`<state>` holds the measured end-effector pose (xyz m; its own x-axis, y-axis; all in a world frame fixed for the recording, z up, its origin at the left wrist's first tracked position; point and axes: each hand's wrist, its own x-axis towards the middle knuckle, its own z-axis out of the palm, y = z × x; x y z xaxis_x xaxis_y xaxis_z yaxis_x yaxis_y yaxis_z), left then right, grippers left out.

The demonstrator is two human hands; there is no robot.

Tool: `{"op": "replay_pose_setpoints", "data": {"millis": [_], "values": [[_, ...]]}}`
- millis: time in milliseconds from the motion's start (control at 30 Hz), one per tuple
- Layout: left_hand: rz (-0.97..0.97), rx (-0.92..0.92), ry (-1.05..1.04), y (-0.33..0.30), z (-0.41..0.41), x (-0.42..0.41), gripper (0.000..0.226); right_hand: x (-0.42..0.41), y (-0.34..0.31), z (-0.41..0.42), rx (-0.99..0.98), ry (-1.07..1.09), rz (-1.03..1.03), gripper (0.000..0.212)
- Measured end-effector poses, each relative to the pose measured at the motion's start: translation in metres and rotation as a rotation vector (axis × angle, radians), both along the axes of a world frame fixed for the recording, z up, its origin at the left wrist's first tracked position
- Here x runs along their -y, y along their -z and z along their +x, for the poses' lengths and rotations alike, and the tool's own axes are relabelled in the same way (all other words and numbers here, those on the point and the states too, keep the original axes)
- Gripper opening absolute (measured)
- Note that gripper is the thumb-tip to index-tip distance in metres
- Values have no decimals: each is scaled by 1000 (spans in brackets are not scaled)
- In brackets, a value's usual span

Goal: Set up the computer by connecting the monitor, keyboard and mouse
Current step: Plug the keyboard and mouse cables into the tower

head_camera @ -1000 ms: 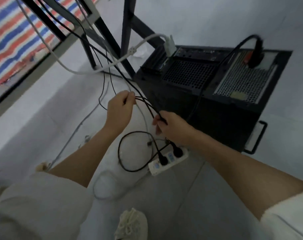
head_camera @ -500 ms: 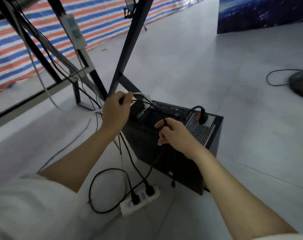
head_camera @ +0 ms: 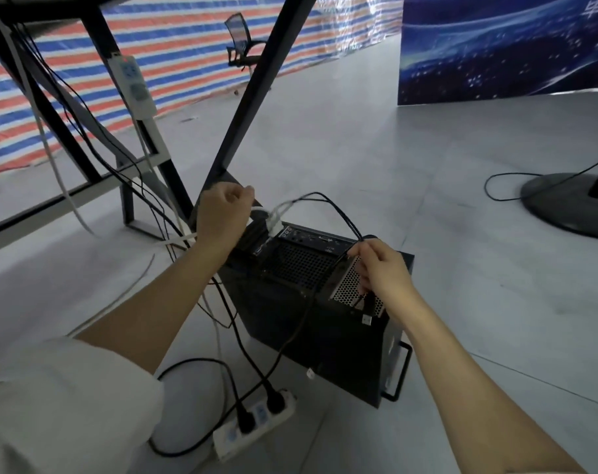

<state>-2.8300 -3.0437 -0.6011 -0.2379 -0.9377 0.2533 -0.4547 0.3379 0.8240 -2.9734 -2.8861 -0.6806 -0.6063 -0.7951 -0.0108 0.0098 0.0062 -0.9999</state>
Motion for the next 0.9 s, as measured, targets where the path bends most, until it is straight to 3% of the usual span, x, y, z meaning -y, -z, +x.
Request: {"op": "replay_pose_setpoints", "data": {"millis": [167,300,400,467,600,767,900], "values": [[-236,224,257,12,-12,-21,18,3,-3,3,83,-90,-22,32],[-330,453,579,15,-20,-22,48,4,-10,7,103,-223,-34,34],[-282,587,753,18,-19,-24,25,5,-13,5,140,-226,-75,33],[-223,501,749,19,-17,-27,15,5,-12,2,142,-223,-103,26],[-246,327,607,17,-15,-23,22,0,-13,-4,158,-251,-120,20],[-274,219,325,17,-15,-14,31,-3,-14,-8,131,-365,21,25],[-157,147,187,22,-17,-7,34,-3,-14,-9,69,-384,135,25]]}}
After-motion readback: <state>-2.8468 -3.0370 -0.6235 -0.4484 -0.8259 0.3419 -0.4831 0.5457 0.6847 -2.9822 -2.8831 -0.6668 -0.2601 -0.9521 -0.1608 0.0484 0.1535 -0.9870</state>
